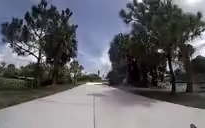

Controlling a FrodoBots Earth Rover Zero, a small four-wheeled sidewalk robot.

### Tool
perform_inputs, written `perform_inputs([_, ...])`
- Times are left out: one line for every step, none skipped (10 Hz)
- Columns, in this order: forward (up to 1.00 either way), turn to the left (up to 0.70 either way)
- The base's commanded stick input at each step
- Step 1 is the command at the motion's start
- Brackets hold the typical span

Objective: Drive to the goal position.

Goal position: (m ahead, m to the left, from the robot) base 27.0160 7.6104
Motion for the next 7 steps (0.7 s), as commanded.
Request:
perform_inputs([0.85,0.0])
perform_inputs([0.85,0.0])
perform_inputs([0.85,0.0])
perform_inputs([0.85,0.08])
perform_inputs([0.85,0.29])
perform_inputs([0.85,0.34])
perform_inputs([0.85,0.34])
